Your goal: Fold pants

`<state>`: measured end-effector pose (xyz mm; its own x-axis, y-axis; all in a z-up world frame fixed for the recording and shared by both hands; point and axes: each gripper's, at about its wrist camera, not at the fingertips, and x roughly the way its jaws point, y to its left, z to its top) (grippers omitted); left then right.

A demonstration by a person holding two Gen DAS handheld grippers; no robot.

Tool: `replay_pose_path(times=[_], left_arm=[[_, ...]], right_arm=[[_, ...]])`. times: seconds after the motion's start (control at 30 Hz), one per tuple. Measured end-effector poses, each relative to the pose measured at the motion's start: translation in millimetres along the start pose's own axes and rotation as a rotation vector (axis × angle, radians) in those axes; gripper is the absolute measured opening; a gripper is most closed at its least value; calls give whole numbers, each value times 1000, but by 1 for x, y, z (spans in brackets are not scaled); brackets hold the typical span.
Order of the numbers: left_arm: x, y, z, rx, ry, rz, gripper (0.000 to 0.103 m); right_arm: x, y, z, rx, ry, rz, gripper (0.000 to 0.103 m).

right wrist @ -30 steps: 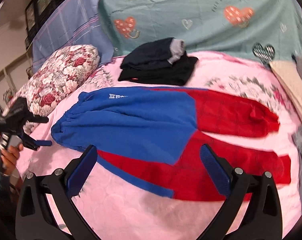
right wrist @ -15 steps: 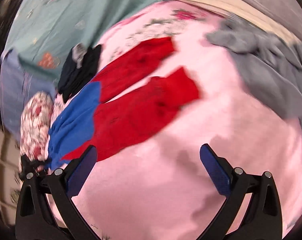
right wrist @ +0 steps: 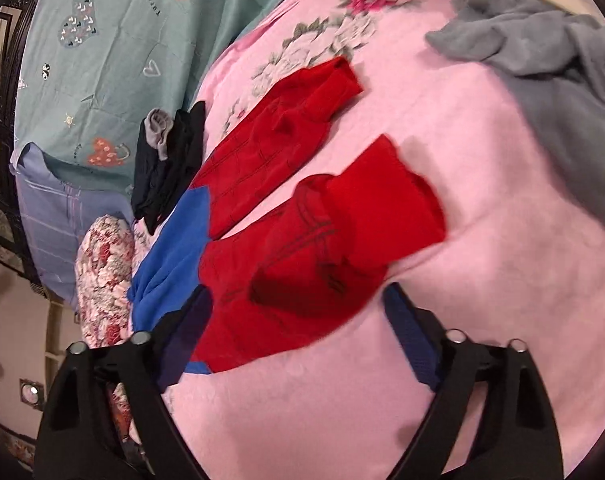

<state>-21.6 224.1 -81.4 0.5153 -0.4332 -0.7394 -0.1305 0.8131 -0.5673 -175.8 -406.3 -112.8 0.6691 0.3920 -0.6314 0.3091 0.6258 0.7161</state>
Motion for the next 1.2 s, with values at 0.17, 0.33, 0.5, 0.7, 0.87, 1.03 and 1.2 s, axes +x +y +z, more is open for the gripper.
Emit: replay_pose_path(times=[0.17, 0.33, 0.5, 0.7, 0.87, 1.03, 1.2], left_arm=[[-8, -2, -1, 13, -29, 19, 6], [-39, -12, 6, 21, -89, -32, 6], [-78, -19, -1, 59, -122, -39, 6], [-68, 2, -34, 132, -47, 80, 16], [-63, 41, -49, 100, -25, 226, 51], [-109, 54, -27, 94, -150, 282, 69], [-104, 16, 26, 215, -195, 198, 98]], right_arm=[[9, 0, -4, 1, 24, 26, 9], [-26, 28, -9, -77, -37, 86, 7], [-73, 54, -14, -140, -74, 147, 7], [-91, 43, -44, -207, -9, 53, 18], [-78, 27, -66, -274, 58, -227, 44], [-111, 29, -34, -222, -67, -186, 59], [-74, 50, 19, -266, -103, -143, 69]])
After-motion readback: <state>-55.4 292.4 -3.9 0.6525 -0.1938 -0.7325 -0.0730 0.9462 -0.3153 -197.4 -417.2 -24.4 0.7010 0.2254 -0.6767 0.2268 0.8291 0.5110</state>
